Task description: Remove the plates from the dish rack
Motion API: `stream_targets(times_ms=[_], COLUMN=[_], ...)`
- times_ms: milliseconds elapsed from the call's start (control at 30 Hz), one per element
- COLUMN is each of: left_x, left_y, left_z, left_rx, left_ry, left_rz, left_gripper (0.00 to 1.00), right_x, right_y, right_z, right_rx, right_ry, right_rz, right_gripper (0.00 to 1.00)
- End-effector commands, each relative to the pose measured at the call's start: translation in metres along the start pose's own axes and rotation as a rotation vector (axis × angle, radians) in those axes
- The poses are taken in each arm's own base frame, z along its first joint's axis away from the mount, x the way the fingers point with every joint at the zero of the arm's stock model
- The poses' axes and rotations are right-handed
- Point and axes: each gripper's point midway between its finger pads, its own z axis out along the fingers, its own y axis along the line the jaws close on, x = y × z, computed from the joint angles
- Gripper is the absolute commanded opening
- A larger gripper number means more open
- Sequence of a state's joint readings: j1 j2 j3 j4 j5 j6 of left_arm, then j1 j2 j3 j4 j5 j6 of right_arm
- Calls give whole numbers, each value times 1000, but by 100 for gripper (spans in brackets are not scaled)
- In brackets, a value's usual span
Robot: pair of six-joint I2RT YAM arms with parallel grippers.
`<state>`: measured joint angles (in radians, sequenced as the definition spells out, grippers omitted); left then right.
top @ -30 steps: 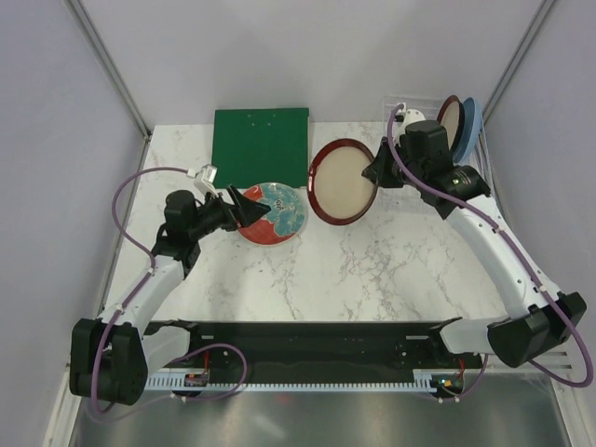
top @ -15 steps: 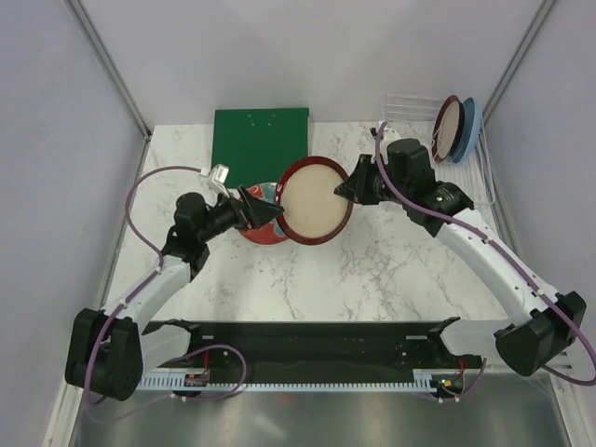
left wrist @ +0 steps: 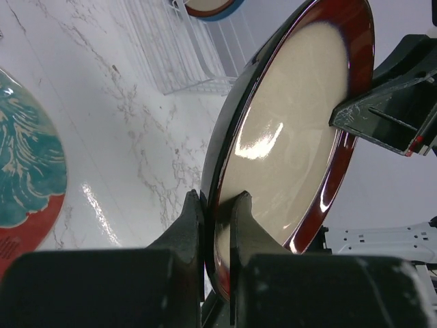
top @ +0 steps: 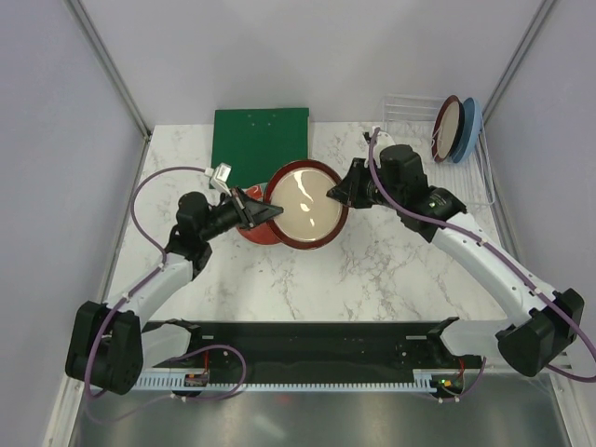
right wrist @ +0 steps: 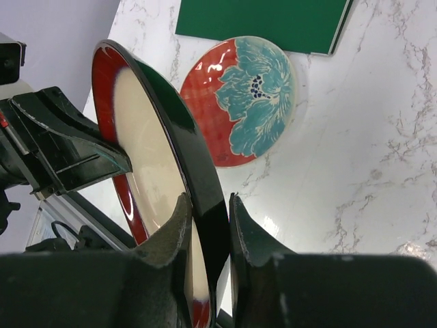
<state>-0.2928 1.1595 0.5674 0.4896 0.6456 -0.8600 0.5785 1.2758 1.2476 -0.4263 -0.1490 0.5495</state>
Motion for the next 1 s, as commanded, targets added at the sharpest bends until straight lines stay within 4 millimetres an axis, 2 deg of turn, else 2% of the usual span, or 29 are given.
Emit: stream_targets(times_ms=[0, 100, 167, 200, 267, 300, 333, 367, 433, 533, 633, 667, 800, 967], left_x=[-9, -12, -12, -14, -16, -18, -23, -23, -29, -32, -35, -36, -35, -39], left_y=[4, 2, 3, 1, 4, 4, 0, 6, 4, 14, 27, 37, 63, 93], left_z=[4, 1, 0, -2, -6, -8, -10, -13, -17, -20, -25, -26, -30, -35], left_rx=[-53, -60, -75, -77, -113, -127, -131, -172, -189, -258, -343, -386, -489, -565], left_ry=[-35, -42, -39, -48, -61, -68, -84, -83, -97, -96, -98, -98, -69, -67], left_rz=[129, 162, 170, 178, 186, 191, 205, 209, 235, 242, 240, 235, 223, 189], left_gripper=[2, 2, 2, 2, 2, 2, 2, 2, 2, 2, 2, 2, 2, 2], right_x=[-41, -35, -30, -29, -27, -27, -27, -27, -25, -24, -27, -27, -38, -50], right_y=[66, 62, 60, 60, 56, 54, 51, 48, 45, 38, 26, 23, 0, -18], right_z=[-16, -11, -6, -5, -1, -1, 0, 1, 2, 5, 7, 7, -2, -16], right_rx=[-222, -215, -211, -210, -196, -187, -175, -161, -150, -110, -46, -27, 115, 215], right_ry=[-152, -131, -113, -110, -108, -110, -111, -116, -109, -111, -115, -116, -155, -188], right_rz=[25, 29, 34, 34, 31, 30, 30, 21, 12, 4, -16, -22, -67, -124], right_gripper=[4, 7, 22, 37, 44, 54, 56, 59, 60, 62, 69, 76, 83, 87])
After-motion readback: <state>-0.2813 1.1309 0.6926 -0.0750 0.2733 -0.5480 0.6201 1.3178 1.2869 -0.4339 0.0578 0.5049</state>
